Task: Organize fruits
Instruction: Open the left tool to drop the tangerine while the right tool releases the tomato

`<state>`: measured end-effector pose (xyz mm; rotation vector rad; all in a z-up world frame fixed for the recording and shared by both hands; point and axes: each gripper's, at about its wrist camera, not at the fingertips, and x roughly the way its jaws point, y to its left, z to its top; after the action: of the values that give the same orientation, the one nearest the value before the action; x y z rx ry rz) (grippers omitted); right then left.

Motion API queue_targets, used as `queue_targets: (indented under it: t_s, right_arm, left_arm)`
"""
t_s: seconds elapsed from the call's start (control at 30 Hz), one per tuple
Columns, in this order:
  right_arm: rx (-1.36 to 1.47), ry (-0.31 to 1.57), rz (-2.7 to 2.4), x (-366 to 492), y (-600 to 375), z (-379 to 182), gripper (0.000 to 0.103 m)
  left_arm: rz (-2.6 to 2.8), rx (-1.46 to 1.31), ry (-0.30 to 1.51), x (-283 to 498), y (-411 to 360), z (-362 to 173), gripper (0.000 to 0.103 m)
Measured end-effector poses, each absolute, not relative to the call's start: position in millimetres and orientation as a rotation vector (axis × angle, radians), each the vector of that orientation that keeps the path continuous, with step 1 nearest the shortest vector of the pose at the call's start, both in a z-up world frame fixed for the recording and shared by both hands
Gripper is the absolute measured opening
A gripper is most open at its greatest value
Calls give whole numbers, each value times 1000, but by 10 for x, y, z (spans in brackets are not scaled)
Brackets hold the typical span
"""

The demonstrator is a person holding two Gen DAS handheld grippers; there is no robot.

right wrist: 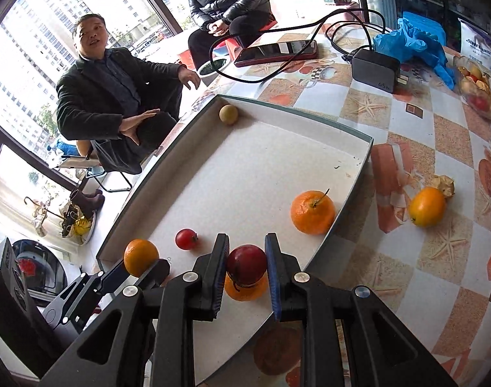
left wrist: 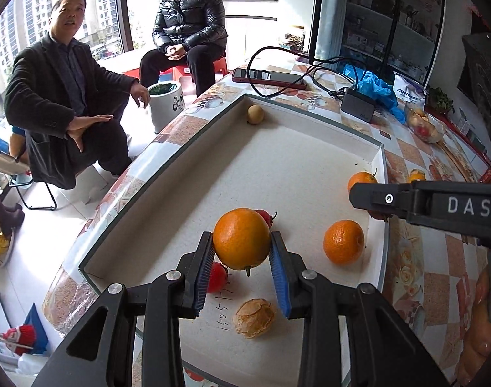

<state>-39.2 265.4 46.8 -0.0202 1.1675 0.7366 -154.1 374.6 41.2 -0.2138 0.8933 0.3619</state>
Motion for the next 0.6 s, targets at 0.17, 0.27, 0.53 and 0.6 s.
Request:
queue_targets:
  t_s: [0.17,0.27,0.53,0.6]
  right_arm:
    - [-32,1135,743,-391,2633,478,86]
    - [-35,1071,717,-381,2524,621,90]
    - [25,1025,454,161,1718,657,90]
    - [97,1083,379,372,1458,502,90]
  left_arm:
    - [382,-185,859,-1551,3712,422,72]
    - [384,-174,841,-1559,3676,474,73]
    - [332,-156,779,-1599,3431,676,77]
    - [300,-146,770,-1606,3303,701,78]
